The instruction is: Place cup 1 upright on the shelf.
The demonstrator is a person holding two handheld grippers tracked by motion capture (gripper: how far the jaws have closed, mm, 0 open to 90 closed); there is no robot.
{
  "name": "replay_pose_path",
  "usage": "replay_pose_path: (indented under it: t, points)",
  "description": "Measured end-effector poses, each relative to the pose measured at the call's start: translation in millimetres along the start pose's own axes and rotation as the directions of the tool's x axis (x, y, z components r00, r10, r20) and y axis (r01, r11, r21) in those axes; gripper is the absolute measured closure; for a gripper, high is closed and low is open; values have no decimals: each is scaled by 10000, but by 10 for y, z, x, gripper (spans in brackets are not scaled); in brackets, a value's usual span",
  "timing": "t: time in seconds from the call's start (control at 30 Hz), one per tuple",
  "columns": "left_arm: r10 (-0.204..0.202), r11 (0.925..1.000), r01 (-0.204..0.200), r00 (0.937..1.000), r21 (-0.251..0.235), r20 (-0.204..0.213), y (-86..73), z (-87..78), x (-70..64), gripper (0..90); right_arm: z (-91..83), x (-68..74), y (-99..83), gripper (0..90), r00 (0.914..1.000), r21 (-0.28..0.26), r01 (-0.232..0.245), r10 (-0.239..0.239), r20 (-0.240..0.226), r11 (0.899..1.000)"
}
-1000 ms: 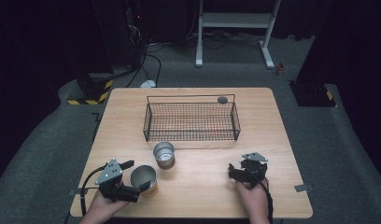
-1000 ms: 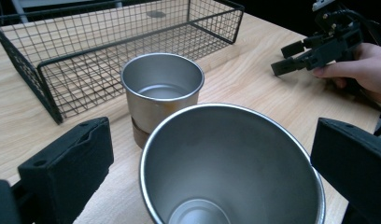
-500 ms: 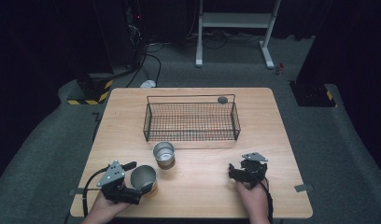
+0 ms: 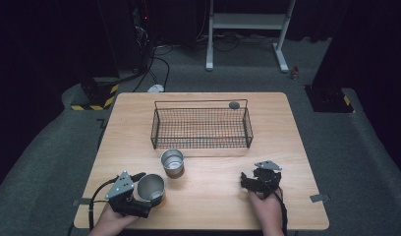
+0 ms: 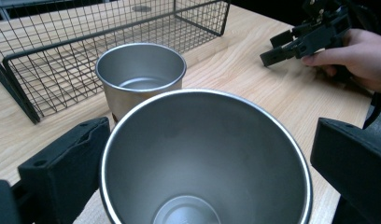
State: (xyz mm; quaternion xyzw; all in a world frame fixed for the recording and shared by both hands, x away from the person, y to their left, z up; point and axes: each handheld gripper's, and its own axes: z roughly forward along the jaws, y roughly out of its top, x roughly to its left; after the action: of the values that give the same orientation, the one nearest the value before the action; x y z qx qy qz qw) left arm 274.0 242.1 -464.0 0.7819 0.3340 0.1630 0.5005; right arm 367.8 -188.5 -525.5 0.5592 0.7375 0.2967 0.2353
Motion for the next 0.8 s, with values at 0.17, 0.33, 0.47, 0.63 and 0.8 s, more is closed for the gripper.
replay_pose_path:
  t: [0.17, 0.33, 0.47, 0.63, 0.8]
  points:
    - [29, 9999, -29, 10000, 103, -11, -48, 19, -3, 0, 0, 0, 0, 93, 10000, 0, 3, -3, -1, 10000]
    - [130, 9995, -129, 9999, 286, -49, -84, 36, -9, 0, 0, 1, 0, 93, 10000, 0, 1, -1, -3, 10000]
    - [141, 9995, -141, 9999, 289, 5, -94, 38, 0, 0, 0, 0, 0, 93, 10000, -2, 3, -3, -3, 10000]
    - [98, 9992, -95, 9999, 401, -73, -110, 46, 20, 12, 0, 0, 0, 93, 10000, -2, 7, -7, -1, 10000]
    - [174, 9992, -175, 9998, 353, 36, -131, 53, 26, 25, 0, 0, 0, 93, 10000, -2, 1, -1, -2, 10000]
